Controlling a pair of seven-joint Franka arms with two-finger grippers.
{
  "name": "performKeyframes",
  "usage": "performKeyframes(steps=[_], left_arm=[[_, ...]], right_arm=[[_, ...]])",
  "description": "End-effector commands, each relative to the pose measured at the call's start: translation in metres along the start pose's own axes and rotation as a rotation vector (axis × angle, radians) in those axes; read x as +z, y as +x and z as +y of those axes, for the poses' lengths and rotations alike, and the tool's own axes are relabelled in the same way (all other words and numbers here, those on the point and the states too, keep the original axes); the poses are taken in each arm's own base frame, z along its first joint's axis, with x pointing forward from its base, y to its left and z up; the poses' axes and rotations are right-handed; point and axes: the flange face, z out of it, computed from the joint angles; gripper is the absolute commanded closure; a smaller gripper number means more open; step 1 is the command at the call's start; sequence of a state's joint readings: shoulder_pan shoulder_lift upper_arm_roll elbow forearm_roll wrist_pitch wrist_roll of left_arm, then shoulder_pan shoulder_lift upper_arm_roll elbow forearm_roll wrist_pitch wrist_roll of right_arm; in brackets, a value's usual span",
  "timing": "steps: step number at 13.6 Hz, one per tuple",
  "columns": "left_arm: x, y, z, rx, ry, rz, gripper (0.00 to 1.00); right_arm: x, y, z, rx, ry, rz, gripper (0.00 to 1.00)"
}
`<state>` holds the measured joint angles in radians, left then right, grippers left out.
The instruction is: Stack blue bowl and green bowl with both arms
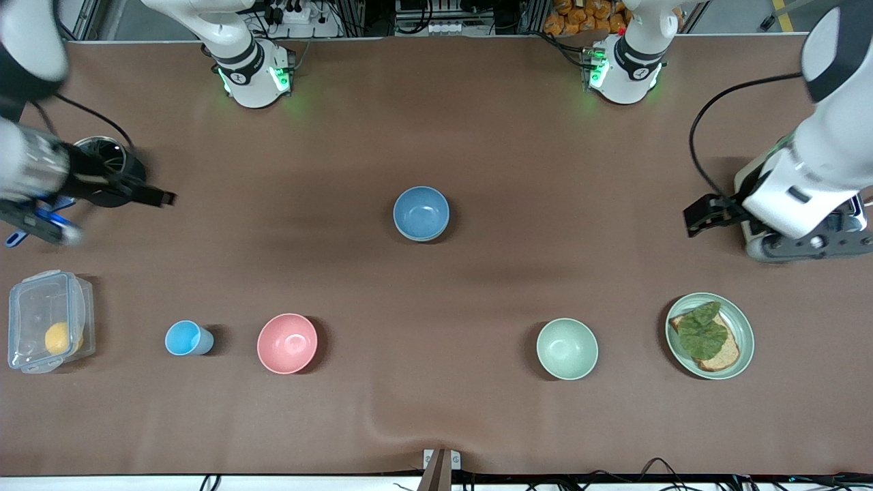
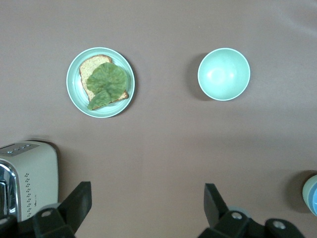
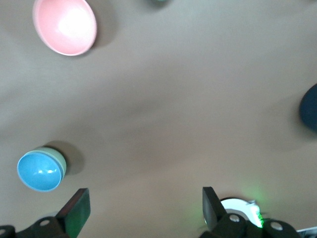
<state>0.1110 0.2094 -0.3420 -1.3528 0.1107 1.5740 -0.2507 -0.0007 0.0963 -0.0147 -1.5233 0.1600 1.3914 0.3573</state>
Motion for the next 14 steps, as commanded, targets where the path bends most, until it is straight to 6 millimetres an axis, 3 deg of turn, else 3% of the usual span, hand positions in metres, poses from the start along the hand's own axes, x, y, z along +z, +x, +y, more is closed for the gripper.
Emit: performKeyframes(steps=[1, 4, 8, 10, 14], left_arm=[[-0.025, -0.029, -0.013, 0.023, 0.002, -0.015, 0.0], [-0.043, -0.05, -0.031, 0.076, 0.008, -0.056, 0.0], [-0.072, -0.07, -0.044, 0.058, 0.006, -0.028, 0.0], [-0.082, -0.084, -0.047, 0.071, 0.009, -0.043, 0.0], [-0.083, -0.093, -0.048, 0.097, 0.011, -0.063, 0.0]], right_arm=[[-0.023, -0.007, 0.008, -0.038, -0.017, 0.042, 0.0], [-0.052, -0.026, 0.007, -0.052, -0.013, 0.141, 0.0], [-0.053, -0.015, 0.013, -0.077, -0.039, 0.212, 0.0], [-0.055, -0.007, 0.019, -0.212, -0.076, 0.247, 0.0], [-0.038, 0.0, 0.019, -0.233, -0.082, 0.237, 0.0]])
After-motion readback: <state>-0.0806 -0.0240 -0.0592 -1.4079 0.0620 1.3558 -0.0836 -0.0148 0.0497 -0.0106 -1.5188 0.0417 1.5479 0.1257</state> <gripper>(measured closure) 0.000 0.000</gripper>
